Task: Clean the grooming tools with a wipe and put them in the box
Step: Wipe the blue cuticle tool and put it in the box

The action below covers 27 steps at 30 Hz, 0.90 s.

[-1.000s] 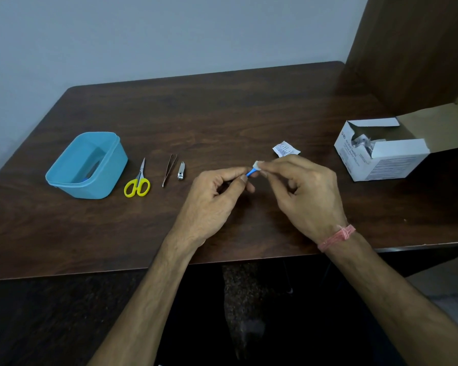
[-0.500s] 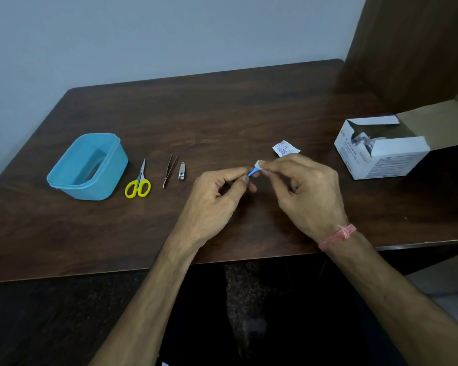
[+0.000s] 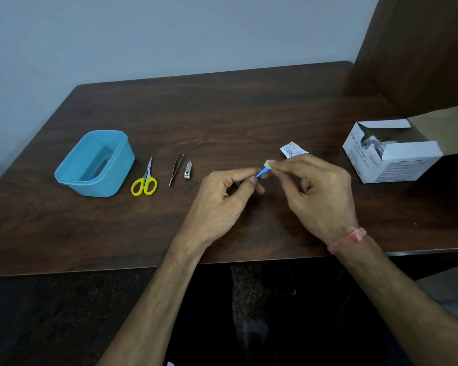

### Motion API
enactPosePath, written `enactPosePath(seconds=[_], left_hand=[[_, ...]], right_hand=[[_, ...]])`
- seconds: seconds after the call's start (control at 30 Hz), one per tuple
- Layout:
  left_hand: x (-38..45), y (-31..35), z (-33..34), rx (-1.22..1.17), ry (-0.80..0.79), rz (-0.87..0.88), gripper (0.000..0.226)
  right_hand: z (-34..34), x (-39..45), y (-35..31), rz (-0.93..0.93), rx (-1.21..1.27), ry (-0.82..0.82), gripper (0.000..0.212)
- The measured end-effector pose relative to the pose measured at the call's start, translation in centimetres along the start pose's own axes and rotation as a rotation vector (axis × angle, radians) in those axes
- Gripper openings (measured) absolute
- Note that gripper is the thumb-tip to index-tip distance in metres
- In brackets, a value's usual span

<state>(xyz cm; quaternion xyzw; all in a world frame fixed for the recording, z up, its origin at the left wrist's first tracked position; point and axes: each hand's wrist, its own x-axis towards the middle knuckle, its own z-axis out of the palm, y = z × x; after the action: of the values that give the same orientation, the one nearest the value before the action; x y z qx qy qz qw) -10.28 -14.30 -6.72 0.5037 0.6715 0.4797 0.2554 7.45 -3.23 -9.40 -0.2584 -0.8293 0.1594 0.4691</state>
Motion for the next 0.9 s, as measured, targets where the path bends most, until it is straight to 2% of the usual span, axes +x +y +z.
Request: enactPosePath(seconds=[0.17, 0.3, 0.4, 0.67, 0.9], left_hand=[[0.05, -0.07, 0.04, -0.011, 0.002, -0.005, 0.032], [0.09, -0.23, 0.08, 0.004, 0.002, 0.009, 0.034], [0.14, -0.40, 0.03, 0.010, 0.004, 0.012, 0.033], [0.11, -0.37, -0.08, 0.006, 0.002, 0.016, 0.033], [0.11, -0.42, -0.10, 0.008, 0.002, 0.001, 0.035]], right_hand=[[0.03, 0.02, 0.11, 0.007, -0.002, 0.023, 0.021], [0.18, -0.26, 0.04, -0.021, -0.014, -0.046, 0.021], [0.06, -0.16, 0.26, 0.017, -0.005, 0.004, 0.022], [0.12, -0.21, -0.02, -0.009, 0.000, -0.040, 0.020], [0.05, 0.02, -0.08, 0.010, -0.001, -0.006, 0.019]])
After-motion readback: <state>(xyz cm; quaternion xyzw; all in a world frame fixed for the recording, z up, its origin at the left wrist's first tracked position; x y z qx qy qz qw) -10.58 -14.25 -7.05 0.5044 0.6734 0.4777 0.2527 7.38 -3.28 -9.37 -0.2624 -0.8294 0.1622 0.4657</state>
